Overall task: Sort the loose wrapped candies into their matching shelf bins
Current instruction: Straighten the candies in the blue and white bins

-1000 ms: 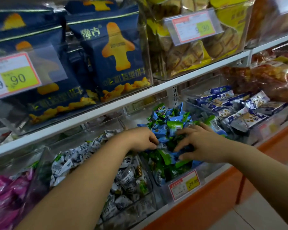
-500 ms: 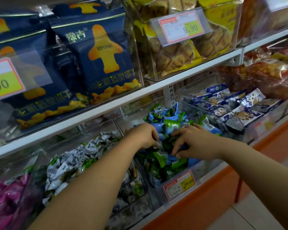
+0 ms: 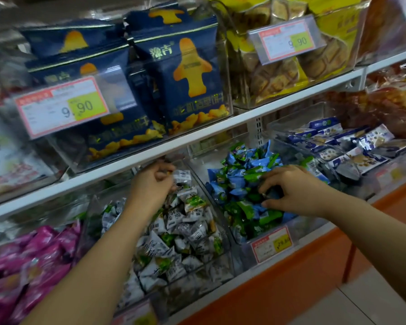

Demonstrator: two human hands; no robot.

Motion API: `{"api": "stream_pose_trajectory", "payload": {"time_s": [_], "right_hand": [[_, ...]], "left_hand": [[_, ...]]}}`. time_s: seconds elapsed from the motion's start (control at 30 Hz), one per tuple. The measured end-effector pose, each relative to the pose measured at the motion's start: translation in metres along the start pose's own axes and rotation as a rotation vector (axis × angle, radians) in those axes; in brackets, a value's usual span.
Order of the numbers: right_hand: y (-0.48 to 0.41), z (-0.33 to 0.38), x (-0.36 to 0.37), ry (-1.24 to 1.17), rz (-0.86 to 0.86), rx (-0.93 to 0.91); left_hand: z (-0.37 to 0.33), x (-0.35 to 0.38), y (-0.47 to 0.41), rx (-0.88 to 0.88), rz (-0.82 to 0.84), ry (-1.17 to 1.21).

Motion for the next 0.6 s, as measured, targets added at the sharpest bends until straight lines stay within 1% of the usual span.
{"api": "stream_pose_trajectory", "payload": {"time_s": [0.07, 0.1, 0.2, 0.27, 0.37, 0.43, 0.5, 0.53, 0.6], "right_hand": [[0.003, 0.001, -0.001, 0.035, -0.01, 0.035], [0.004, 0.002, -0.001, 0.039, -0.011, 0.053], [0.007, 0.008, 0.002, 0.042, -0.001, 0.104], [0.01, 0.012, 0.004, 0.038, 0.001, 0.112], [0.018, 0.01, 0.001, 0.049, -0.024, 0.159], [0.026, -0.002, -0.005, 0.086, -0.044, 0.272], [0.033, -0.016, -0.006, 0.087, -0.007, 0.387], [0.035, -0.019, -0.003, 0.078, 0.03, 0.41], [0.032, -0.016, 0.004, 0.111, 0.108, 0.384]], "left_hand": [[0.016, -0.018, 0.013, -0.043, -0.072, -0.1], [0.024, -0.024, 0.018, -0.071, -0.079, -0.162], [0.045, -0.032, 0.028, -0.142, -0.022, -0.368], [0.047, -0.037, 0.032, -0.139, -0.015, -0.413], [0.028, -0.034, 0.035, -0.051, -0.032, -0.416], [0.009, -0.022, 0.032, 0.025, 0.005, -0.452], [-0.012, -0.001, 0.029, 0.123, 0.084, -0.441], [-0.022, 0.011, 0.027, 0.17, 0.137, -0.428], [-0.034, 0.037, 0.023, 0.22, 0.261, -0.41]]}}
Point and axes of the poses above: each hand's wrist, its own y-axis away from the middle knuckle, its own x-axis out of the palm, z = x × y, the point moved 7 cm from there along -y, towards the middle knuckle, and after that the axes turned 12 degrees about z, right-handed, at the moved point
